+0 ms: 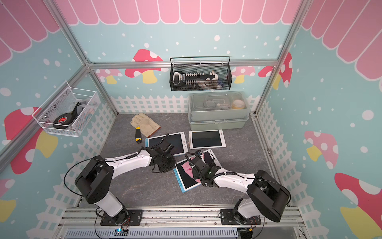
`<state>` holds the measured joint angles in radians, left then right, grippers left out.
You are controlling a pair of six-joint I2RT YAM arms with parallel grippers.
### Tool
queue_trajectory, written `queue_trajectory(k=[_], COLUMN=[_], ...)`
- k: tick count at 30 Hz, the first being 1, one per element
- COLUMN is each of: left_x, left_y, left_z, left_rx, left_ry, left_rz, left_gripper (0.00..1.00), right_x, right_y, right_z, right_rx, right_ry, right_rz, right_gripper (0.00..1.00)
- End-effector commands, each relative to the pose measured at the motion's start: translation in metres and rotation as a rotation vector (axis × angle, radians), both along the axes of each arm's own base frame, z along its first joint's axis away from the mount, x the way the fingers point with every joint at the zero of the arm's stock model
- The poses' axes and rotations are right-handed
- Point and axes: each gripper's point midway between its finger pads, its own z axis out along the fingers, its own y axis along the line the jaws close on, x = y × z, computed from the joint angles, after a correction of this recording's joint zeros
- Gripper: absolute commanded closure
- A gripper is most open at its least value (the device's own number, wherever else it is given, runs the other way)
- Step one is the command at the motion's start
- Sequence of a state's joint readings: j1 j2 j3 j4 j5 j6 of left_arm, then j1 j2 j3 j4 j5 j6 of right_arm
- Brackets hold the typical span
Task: Wipe the drawing tablet
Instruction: Wipe the dirt from the drawing tablet.
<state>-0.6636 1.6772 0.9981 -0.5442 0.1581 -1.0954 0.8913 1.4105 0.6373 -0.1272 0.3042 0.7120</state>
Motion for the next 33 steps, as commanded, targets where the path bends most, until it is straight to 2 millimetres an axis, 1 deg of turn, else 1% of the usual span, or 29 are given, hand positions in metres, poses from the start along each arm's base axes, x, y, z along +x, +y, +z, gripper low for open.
queue_trajectory(k=[1, 5, 9, 16, 18, 22, 24, 26, 28, 30, 33], left_x=[-0.001, -0.002, -0.005, -0.015, -0.017, -0.023, -0.024, -0.026, -0.028, -0.029, -0.03], left_y=[0.005, 0.005, 0.009, 0.015, 0.014, 0.014, 0.015, 0.016, 0.019, 0.02, 0.02], left_z=[-0.01, -0.022, -0.032, -0.049, -0.051, -0.054, -0.055, -0.055, -0.055, -0.056, -0.057], left_rx=[0.032, 0.042, 0.062, 0.09, 0.089, 0.087, 0.088, 0.091, 0.094, 0.096, 0.098], left_ry=[-0.005, 0.007, 0.021, 0.053, 0.057, 0.064, 0.064, 0.065, 0.066, 0.068, 0.071], left_rz=[-0.013, -0.026, -0.03, -0.048, -0.053, -0.055, -0.055, -0.053, -0.046, -0.046, -0.049], left_gripper=[0.84, 0.84, 0.84, 0.87, 0.88, 0.9, 0.91, 0.92, 0.92, 0.93, 0.93], right_x=[0.008, 0.006, 0.001, -0.005, -0.007, -0.011, -0.014, -0.015, -0.015, -0.014, -0.014], right_y=[0.022, 0.036, 0.056, 0.086, 0.096, 0.123, 0.131, 0.131, 0.122, 0.107, 0.087], right_z=[0.016, 0.015, 0.013, 0.01, 0.008, 0.002, -0.002, -0.012, -0.022, -0.036, -0.048], right_rx=[0.028, 0.041, 0.059, 0.085, 0.099, 0.13, 0.143, 0.148, 0.129, 0.11, 0.095], right_ry=[-0.05, -0.047, -0.031, -0.009, 0.001, 0.031, 0.049, 0.073, 0.083, 0.109, 0.155], right_rz=[0.026, 0.055, 0.102, 0.147, 0.161, 0.202, 0.206, 0.188, 0.156, 0.109, 0.065], right_gripper=[1.0, 1.0, 1.0, 1.0, 1.0, 1.0, 1.0, 1.0, 1.0, 1.0, 1.0])
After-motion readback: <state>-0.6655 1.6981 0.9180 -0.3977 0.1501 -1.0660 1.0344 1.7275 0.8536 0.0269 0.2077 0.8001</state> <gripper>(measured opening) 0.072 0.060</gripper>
